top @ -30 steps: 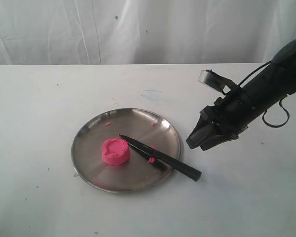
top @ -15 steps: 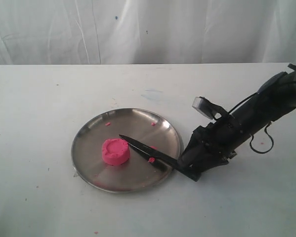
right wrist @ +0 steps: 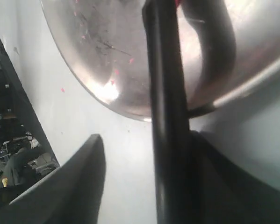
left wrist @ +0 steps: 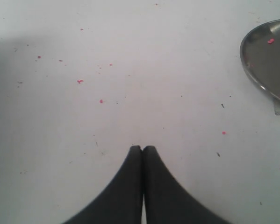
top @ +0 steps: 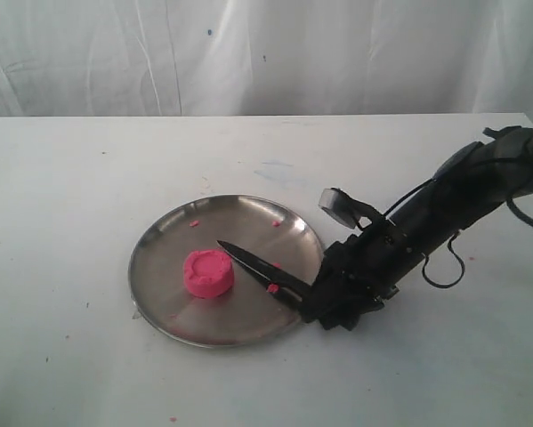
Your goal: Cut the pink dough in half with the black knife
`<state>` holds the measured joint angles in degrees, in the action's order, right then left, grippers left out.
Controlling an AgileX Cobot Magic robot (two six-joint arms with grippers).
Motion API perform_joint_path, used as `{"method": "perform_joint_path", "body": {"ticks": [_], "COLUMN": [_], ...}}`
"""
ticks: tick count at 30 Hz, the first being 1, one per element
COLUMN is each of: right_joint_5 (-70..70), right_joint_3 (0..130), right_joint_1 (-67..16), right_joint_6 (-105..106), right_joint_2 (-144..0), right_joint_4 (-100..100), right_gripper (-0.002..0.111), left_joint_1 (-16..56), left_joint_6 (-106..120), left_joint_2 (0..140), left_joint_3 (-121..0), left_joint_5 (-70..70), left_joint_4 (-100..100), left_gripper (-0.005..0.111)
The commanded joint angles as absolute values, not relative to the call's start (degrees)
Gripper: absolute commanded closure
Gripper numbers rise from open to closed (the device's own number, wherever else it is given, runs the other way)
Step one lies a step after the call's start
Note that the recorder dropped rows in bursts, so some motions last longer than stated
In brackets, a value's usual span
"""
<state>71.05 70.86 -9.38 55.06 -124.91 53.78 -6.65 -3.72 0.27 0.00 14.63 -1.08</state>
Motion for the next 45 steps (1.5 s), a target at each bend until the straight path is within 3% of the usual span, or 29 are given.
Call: {"method": "perform_joint_path", "body": {"ticks": [1,5,6,17,37,45], "right_joint_5": [70.0,70.0,70.0,70.0,69.7,54.3], "right_joint_3": [70.6,70.6,70.6,70.6,70.6,70.6], "right_joint_1": [-9.6,-9.6,-9.6,-9.6,-13.1,-16.0], "right_joint_6": [55.8,55.9,56.0,56.5,50.5,32.7], "right_joint_2": [-125.5,-125.5,-125.5,-123.3,-102.6,-97.4], "right_joint_4": [51.2,51.2,51.2,51.2,47.3,29.2], "right_gripper": [0.081,0.107,0.108,0.108,0.108,0.108], "left_joint_1": [-6.4,-6.4,-6.4,-6.4,-6.4,-6.4], "left_joint_6": [-4.0,-4.0,-4.0,-4.0,-4.0,-4.0], "left_joint_2": [0.0,0.0,0.0,0.0,0.0,0.0], "left_joint_3": [0.0,0.0,0.0,0.0,0.0,0.0], "left_joint_5": [14.6,14.6,14.6,14.6,14.6,14.6], "left_joint_4": [-0.5,-0.5,-0.5,-0.5,-0.5,-0.5], "left_gripper": [0.107,0.107,0.107,0.107,0.107,0.107]}}
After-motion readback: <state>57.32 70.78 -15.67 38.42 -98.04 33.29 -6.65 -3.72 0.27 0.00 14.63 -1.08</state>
